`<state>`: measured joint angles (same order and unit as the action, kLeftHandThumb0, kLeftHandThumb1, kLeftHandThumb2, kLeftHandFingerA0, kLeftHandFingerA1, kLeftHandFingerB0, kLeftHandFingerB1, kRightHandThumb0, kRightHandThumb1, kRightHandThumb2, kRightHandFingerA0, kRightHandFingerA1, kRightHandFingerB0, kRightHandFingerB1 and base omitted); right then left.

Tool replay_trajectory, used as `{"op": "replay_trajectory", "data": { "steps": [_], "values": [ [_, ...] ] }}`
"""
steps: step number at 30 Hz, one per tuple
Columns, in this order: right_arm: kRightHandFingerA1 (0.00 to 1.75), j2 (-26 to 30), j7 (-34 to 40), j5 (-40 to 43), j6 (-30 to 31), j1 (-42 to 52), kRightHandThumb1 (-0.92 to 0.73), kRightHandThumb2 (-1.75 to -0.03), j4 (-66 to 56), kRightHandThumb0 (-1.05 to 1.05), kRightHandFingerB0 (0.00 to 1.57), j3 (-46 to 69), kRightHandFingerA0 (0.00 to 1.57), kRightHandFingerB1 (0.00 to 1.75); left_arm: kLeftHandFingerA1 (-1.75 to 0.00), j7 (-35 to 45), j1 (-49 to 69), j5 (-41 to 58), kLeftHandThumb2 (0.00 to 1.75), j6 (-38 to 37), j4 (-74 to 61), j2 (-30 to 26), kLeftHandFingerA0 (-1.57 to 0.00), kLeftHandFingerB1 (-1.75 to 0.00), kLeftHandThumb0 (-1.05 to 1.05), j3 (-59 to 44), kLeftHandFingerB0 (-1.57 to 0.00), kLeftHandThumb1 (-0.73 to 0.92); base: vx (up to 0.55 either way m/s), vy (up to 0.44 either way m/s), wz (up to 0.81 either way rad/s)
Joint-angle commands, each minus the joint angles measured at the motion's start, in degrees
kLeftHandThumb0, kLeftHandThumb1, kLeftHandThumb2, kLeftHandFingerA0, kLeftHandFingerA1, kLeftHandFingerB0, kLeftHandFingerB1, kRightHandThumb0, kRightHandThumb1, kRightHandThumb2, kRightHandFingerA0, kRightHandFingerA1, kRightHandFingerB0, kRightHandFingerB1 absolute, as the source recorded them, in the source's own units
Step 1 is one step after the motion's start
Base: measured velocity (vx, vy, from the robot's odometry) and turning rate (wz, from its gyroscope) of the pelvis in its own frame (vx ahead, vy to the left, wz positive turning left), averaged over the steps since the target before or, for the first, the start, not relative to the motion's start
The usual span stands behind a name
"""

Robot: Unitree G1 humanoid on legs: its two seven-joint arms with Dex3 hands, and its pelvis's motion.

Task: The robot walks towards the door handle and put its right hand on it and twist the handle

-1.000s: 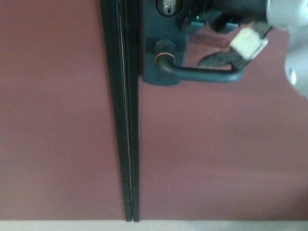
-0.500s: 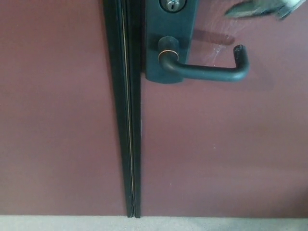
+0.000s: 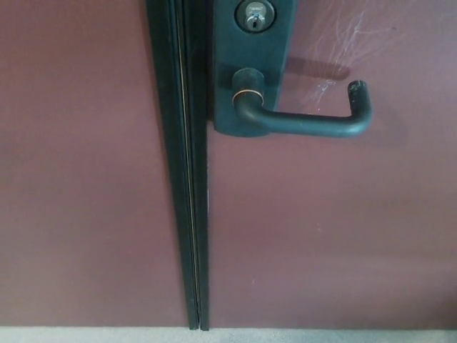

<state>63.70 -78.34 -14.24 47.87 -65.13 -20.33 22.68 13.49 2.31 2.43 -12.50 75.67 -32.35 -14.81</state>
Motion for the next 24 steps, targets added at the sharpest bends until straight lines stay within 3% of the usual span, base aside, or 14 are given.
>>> {"op": "replay_trajectory", "data": {
  "steps": [1, 4, 7, 8, 9, 13, 15, 17, 18, 19, 20, 21, 22, 24],
  "values": [
    [0.46, 14.6, -14.2, 23.1, 9.6, 25.9, -0.44, -0.76, -5.8, -0.69, 0.13, 37.5, 0.26, 0.37, -0.48, 2.8, 0.9, 0.0, 0.56, 0.2, 0.0, 0.0, -0.74, -0.42, -0.3, 0.1, -0.58, 0.5, 0.0, 0.0, 0.0],
    [0.46, 12.9, -14.2, 26.4, 8.5, 39.2, -0.43, -0.75, -6.3, -0.68, 0.15, 48.0, 0.27, 0.37, -0.48, 2.5, 0.7, 0.0, 0.56, 0.2, 0.0, 0.0, -0.74, -0.42, -0.3, -0.1, -0.58, 0.5, 0.0, 0.0, 0.0],
    [0.46, 13.0, -14.2, 27.4, 8.0, 41.5, -0.43, -0.75, -6.4, -0.68, 0.15, 49.9, 0.27, 0.37, -0.48, 2.5, 0.7, 0.0, 0.56, 0.2, 0.0, 0.0, -0.74, -0.42, -0.3, -0.1, -0.58, 0.5, 0.0, 0.0, 0.0],
    [0.46, 3.7, -14.2, 30.3, 5.1, 59.6, -0.41, -0.73, -9.8, -0.63, 0.17, 60.2, 0.28, 0.37, -0.48, 2.6, 1.3, 0.0, 0.56, -0.1, 0.1, 0.2, -0.74, -0.42, -0.3, -0.1, -0.58, 0.5, 0.0, 0.0, 0.0],
    [0.46, -3.2, -14.2, 31.4, 2.8, 69.4, -0.41, -0.73, -11.8, -0.63, 0.18, 63.8, 0.29, 0.38, -0.48, 2.6, 1.6, 0.1, 0.56, -0.2, 0.2, 0.3, -0.74, -0.42, -0.3, -0.1, -0.58, 0.5, 0.0, 0.0, 0.0],
    [0.46, -4.0, -14.2, 33.1, 1.7, 72.9, -0.41, -0.73, -11.8, -0.63, 0.18, 65.7, 0.29, 0.38, -0.48, 2.6, 1.7, 0.1, 0.56, -0.2, 0.2, 0.3, -0.74, -0.42, -0.3, -0.1, -0.58, 0.5, 0.0, 0.0, 0.0],
    [0.47, -22.0, -14.2, 27.2, -9.2, 83.5, -0.42, -0.73, -10.7, -0.62, 0.19, 57.4, 0.3, 0.38, -0.48, 3.2, 2.4, 0.6, 0.56, -0.5, 0.1, 1.0, -0.73, -0.42, -0.3, -0.5, -0.58, 0.5, 0.0, 0.0, 0.0],
    [0.47, -25.9, -14.2, 24.3, -12.0, 85.1, -0.42, -0.74, -9.9, -0.62, 0.17, 54.0, 0.29, 0.38, -0.48, 3.2, 2.5, 0.7, 0.56, -0.5, 0.0, 1.2, -0.73, -0.42, -0.3, -0.5, -0.58, 0.5, 0.0, 0.0, 0.0],
    [0.39, -29.9, -8.9, 17.2, -17.5, 87.2, -0.54, -0.57, -8.0, -0.59, 0.12, 46.0, 0.3, 0.23, -0.49, 3.5, 2.4, 0.8, 0.56, -0.5, -0.1, 1.3, -0.74, -0.42, -0.3, -0.6, -0.58, 0.5, 0.0, 0.0, 0.0],
    [0.39, -35.7, -0.7, 6.6, -25.7, 90.4, -0.54, -0.57, -5.3, -0.59, 0.12, 33.9, 0.3, 0.23, -0.49, 3.9, 2.1, 1.1, 0.56, -0.5, -0.3, 1.4, -0.74, -0.42, -0.3, -0.7, -0.58, 0.5, 0.0, 0.0, 0.0],
    [0.48, -36.2, 4.3, 3.8, -26.9, 91.5, -0.45, -0.78, -4.4, -0.65, 0.04, 29.7, 0.23, 0.29, -0.49, 3.9, 2.0, 1.1, 0.56, -0.5, -0.3, 1.3, -0.74, -0.42, -0.3, -0.7, -0.58, 0.5, 0.0, 0.0, 0.0],
    [0.48, -36.3, 5.2, 3.7, -27.2, 91.9, -0.45, -0.78, -4.3, -0.65, 0.04, 29.2, 0.23, 0.29, -0.49, 3.9, 2.0, 1.1, 0.56, -0.5, -0.4, 1.3, -0.74, -0.42, -0.3, -0.7, -0.58, 0.5, 0.0, 0.0, 0.0],
    [0.48, -37.8, 15.5, -0.9, -29.8, 91.1, -0.35, -0.93, 1.4, -0.35, 0.0, 20.9, 0.02, 0.49, -0.49, 3.9, 1.7, 1.0, 0.56, -0.6, -0.4, 1.1, -0.74, -0.42, -0.3, -0.7, -0.57, 0.5, 0.0, 0.0, 0.0],
    [0.48, -38.4, 20.3, -2.7, -31.1, 91.1, -0.35, -0.93, 3.8, -0.35, 0.0, 17.2, 0.02, 0.49, -0.49, 3.9, 1.6, 1.0, 0.56, -0.6, -0.5, 1.1, -0.74, -0.42, -0.3, -0.7, -0.57, 0.5, 0.0, 0.0, 0.0]
  ]
}}
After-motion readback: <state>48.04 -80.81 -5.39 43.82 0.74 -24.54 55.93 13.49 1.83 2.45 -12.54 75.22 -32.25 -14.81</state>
